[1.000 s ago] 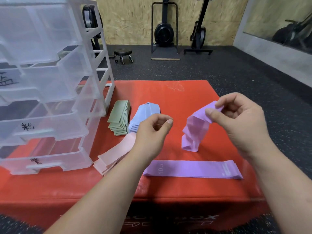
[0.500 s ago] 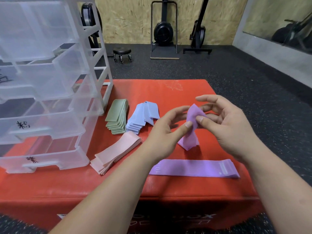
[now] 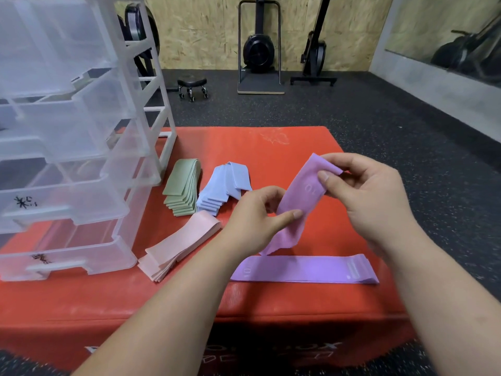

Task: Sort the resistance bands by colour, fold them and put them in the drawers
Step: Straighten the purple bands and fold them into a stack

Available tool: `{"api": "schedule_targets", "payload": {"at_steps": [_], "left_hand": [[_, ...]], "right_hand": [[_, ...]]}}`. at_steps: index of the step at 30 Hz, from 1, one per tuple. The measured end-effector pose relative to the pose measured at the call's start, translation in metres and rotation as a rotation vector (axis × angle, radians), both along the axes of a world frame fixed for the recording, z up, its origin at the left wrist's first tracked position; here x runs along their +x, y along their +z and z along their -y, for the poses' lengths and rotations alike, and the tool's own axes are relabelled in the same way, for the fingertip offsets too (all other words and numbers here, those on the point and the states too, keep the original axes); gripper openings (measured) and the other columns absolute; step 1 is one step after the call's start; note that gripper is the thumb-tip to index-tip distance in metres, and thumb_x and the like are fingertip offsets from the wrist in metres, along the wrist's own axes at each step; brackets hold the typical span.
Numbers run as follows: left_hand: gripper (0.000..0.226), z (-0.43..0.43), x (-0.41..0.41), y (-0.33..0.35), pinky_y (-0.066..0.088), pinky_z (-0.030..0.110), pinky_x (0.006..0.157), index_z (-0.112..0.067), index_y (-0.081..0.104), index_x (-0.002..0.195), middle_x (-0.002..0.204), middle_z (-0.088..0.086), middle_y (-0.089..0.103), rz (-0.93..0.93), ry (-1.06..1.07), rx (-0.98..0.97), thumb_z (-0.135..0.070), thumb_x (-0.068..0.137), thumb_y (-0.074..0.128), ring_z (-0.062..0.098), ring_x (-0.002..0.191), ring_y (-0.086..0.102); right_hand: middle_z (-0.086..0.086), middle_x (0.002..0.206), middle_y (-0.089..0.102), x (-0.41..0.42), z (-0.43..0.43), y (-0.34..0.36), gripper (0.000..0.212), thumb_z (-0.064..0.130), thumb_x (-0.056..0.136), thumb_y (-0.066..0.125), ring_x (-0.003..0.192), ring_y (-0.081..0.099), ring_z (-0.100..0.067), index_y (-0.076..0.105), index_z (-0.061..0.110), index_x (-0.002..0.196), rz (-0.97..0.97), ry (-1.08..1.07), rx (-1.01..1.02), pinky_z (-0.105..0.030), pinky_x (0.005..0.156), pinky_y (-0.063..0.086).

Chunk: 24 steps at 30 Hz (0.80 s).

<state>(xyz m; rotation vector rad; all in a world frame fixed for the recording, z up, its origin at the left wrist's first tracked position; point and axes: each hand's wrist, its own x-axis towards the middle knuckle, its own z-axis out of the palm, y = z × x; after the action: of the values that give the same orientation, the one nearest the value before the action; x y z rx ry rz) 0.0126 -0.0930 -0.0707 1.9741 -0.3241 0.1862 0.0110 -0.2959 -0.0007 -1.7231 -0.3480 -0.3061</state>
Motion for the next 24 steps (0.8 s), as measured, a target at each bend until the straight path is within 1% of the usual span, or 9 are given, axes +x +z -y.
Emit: {"api": "schedule_targets", "payload": {"at_steps": [2,4,7,9,11,14,16,20,24], "left_hand": [[0.033,-0.004,0.002,-0.008,0.053,0.056,0.074,-0.012,0.066,0.085,0.079,0.012,0.067,-0.023,0.017,0.134,-0.042,0.090,0.078,0.017,0.068,0.055],[0.047,-0.007,0.003,-0.013,0.048,0.055,0.064,-0.007,0.057,0.079,0.075,0.019,0.056,-0.039,0.024,0.213,-0.050,0.089,0.074,0.014,0.065,0.040],[0.044,-0.012,0.003,-0.013,0.033,0.038,0.057,-0.015,0.049,0.071,0.060,-0.007,0.038,-0.027,0.047,0.233,-0.042,0.092,0.077,0.011,0.060,0.031],[0.029,-0.016,0.004,-0.011,0.036,0.029,0.058,-0.027,0.059,0.074,0.061,-0.016,0.052,-0.029,0.056,0.194,-0.035,0.095,0.077,0.005,0.058,0.042],[0.013,-0.018,0.007,-0.010,0.044,0.026,0.065,-0.032,0.072,0.087,0.071,-0.021,0.066,-0.026,0.043,0.093,-0.028,0.098,0.074,0.002,0.067,0.057],[0.015,-0.019,0.008,-0.009,0.055,0.030,0.080,-0.029,0.079,0.100,0.090,-0.011,0.078,-0.002,0.063,-0.061,-0.018,0.102,0.068,0.008,0.084,0.069],[0.016,-0.017,0.009,-0.008,0.053,0.026,0.084,-0.028,0.079,0.101,0.099,-0.010,0.078,0.042,0.121,-0.108,-0.017,0.103,0.067,0.008,0.089,0.069],[0.014,-0.009,0.009,-0.005,0.045,0.020,0.078,-0.036,0.073,0.102,0.106,-0.010,0.068,0.136,0.289,-0.062,-0.025,0.104,0.066,0.009,0.084,0.061],[0.028,0.012,0.003,0.002,0.054,0.028,0.076,-0.030,0.066,0.131,0.117,-0.016,0.070,0.093,0.136,-0.071,-0.029,0.103,0.068,0.013,0.077,0.068]], "right_hand": [[-0.005,0.105,0.079,0.002,0.004,0.002,0.025,0.002,0.095,0.071,0.094,0.074,-0.017,0.077,0.017,0.113,-0.026,-0.037,0.116,-0.044,0.095,0.061],[-0.009,0.106,0.079,0.005,0.010,0.002,0.024,0.004,0.096,0.071,0.096,0.074,-0.020,0.077,0.015,0.116,-0.054,-0.074,0.211,-0.044,0.096,0.061],[-0.006,0.101,0.079,0.008,0.019,0.000,0.023,0.004,0.096,0.070,0.095,0.075,-0.017,0.076,0.013,0.117,-0.088,-0.125,0.287,-0.038,0.093,0.061],[-0.004,0.100,0.079,0.009,0.025,-0.001,0.023,0.004,0.097,0.070,0.096,0.075,-0.016,0.076,0.012,0.117,-0.106,-0.159,0.298,-0.036,0.092,0.062],[-0.002,0.099,0.079,0.011,0.031,-0.002,0.021,0.005,0.098,0.069,0.095,0.075,-0.015,0.076,0.013,0.116,-0.133,-0.179,0.317,-0.033,0.090,0.062],[-0.003,0.099,0.079,0.012,0.036,-0.003,0.019,0.008,0.099,0.068,0.095,0.075,-0.016,0.076,0.014,0.114,-0.180,-0.187,0.346,-0.033,0.089,0.062],[-0.003,0.098,0.078,0.012,0.034,-0.005,0.018,0.010,0.100,0.068,0.095,0.075,-0.016,0.076,0.014,0.115,-0.203,-0.182,0.356,-0.032,0.086,0.062],[-0.002,0.096,0.078,0.011,0.022,-0.005,0.016,0.011,0.101,0.066,0.093,0.075,-0.015,0.074,0.014,0.115,-0.221,-0.169,0.340,-0.030,0.080,0.063],[-0.003,0.097,0.081,0.008,0.006,-0.006,0.013,0.010,0.101,0.066,0.089,0.075,-0.015,0.073,0.017,0.110,-0.227,-0.111,0.270,-0.036,0.082,0.063]]}}
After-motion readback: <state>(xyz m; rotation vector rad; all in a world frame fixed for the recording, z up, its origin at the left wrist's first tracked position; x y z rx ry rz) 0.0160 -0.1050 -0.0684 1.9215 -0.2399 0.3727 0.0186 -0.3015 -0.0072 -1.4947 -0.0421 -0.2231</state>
